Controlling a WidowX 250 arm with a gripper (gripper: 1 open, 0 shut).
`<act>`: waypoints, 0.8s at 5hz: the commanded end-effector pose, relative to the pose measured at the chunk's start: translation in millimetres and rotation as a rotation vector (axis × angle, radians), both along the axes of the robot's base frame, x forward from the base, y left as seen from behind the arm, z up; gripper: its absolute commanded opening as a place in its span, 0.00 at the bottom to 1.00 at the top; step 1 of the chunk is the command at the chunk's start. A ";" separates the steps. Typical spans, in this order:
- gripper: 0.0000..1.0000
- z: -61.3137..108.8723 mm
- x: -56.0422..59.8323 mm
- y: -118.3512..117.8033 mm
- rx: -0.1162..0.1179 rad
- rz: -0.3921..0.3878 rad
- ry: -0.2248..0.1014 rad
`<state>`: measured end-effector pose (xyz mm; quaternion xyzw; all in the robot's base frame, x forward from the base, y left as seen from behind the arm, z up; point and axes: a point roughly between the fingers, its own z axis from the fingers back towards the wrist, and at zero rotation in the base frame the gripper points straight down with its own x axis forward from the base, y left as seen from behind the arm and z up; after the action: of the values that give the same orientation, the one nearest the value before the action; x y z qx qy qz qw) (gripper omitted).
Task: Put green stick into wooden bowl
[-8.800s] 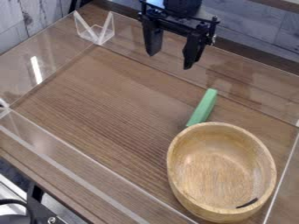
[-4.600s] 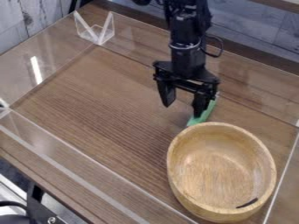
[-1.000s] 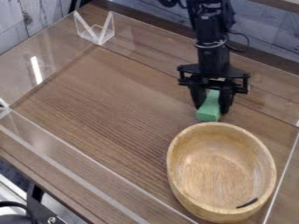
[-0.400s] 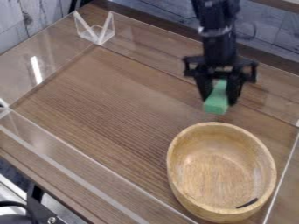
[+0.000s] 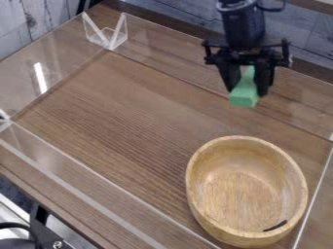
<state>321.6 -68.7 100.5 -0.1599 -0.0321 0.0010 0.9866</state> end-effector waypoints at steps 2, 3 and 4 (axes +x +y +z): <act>0.00 1.1 -31.7 -29.9 -0.013 -0.130 -0.011; 0.00 -9.1 -45.2 -50.3 -0.017 -0.192 -0.017; 0.00 -21.0 -50.9 -63.3 -0.012 -0.226 -0.025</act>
<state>266.9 -129.6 67.7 -0.1651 -0.0056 -0.1079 0.9803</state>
